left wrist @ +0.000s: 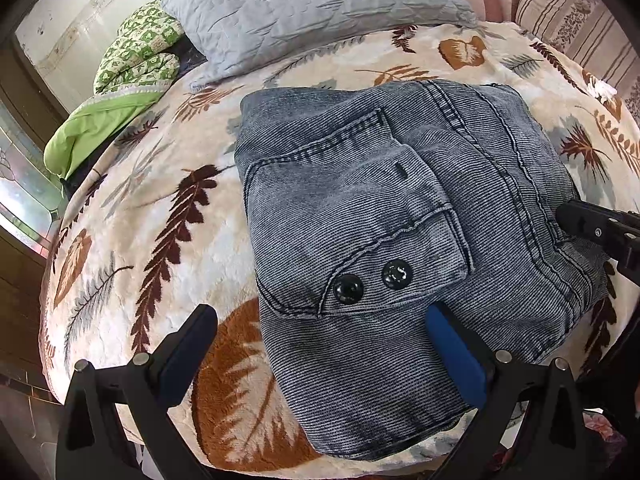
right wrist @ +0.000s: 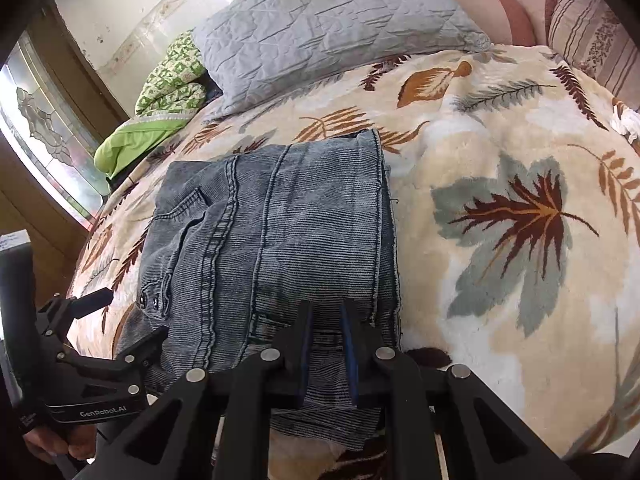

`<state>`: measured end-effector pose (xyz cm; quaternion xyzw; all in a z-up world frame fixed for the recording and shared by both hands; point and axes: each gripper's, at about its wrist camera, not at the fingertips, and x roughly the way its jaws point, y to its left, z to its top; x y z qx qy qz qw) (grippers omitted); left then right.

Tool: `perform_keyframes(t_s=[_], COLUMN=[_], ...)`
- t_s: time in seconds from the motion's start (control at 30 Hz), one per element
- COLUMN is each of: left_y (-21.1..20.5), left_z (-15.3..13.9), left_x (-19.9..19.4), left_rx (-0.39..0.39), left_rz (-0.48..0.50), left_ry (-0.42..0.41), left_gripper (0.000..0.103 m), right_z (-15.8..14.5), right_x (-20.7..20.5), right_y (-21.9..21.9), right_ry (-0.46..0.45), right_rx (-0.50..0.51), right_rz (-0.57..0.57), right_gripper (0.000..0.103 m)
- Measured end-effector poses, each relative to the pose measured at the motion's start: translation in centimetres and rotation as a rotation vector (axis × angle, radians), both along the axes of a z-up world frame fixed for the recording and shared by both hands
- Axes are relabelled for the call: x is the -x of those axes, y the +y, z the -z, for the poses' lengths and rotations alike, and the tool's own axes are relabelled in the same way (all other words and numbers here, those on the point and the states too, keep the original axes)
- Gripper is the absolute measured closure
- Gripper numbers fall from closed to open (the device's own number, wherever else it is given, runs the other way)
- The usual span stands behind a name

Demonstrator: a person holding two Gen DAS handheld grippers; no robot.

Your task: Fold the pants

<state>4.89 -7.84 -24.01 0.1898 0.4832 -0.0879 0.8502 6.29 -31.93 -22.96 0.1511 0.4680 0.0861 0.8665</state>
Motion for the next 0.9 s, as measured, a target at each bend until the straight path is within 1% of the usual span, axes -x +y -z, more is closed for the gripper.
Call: perform_keyframes(t_s=[0.07,0.2,0.23,0.3,0.37,0.43,0.5,0.53,0.63,0.7,0.77,0.83,0.9], left_y=[0.0,0.8,0.9,0.6,0.0,-0.6,-1.1,-1.1,-0.4,0.0,0.4,0.7,0.9], left_z=[0.0,0.0,0.0,-0.3,-0.6,-0.9,-1.3,-1.7,-3.7,-4.4,-4.5,-4.3,-3.7], left_x=[0.1,-0.2,-0.1,0.3,0.8,0.9,0.8,0.7,0.5,0.0,-0.5,-1.0,-1.4], left_rx=[0.001,0.046,0.048,0.021,-0.026,-0.073,-0.111,-0.112,-0.055,-0.039,-0.041,-0.043,-0.041], left_rz=[0.0,-0.036,-0.044,-0.043,-0.031,-0.01,0.032,0.034,0.007,-0.014,-0.046,-0.07,-0.082], left_ry=[0.004,0.036,0.035,0.017,-0.005,-0.001,0.018,0.017,-0.018,-0.025,-0.035,-0.041,-0.035], left_gripper=[0.0,0.0,0.0,0.0,0.0,0.0,0.0,0.0,0.0,0.0,0.0,0.0,0.0], right_z=[0.1,0.1,0.1,0.1,0.1,0.1,0.2,0.3,0.1,-0.1,-0.8,-1.9,-3.0], right_x=[0.0,0.2,0.2,0.2,0.3,0.2,0.2,0.1,0.1,0.2,0.5,1.0,1.5], right_y=[0.1,0.1,0.1,0.0,-0.1,-0.3,-0.8,-1.0,-1.8,-2.1,-2.0,-1.6,-1.4], right_ry=[-0.003,-0.005,-0.007,-0.009,-0.01,-0.006,0.004,0.009,0.041,0.046,0.02,-0.035,-0.095], right_rx=[0.004,-0.002,-0.003,-0.006,-0.011,-0.027,-0.054,-0.07,-0.144,-0.164,-0.145,-0.103,-0.09], right_rz=[-0.002,0.001,0.002,0.004,0.005,0.009,0.015,0.019,0.04,0.048,0.052,0.053,0.045], right_gripper=[0.085,0.085,0.085,0.085,0.085,0.085,0.085,0.086,0.086,0.086,0.086,0.086,0.086])
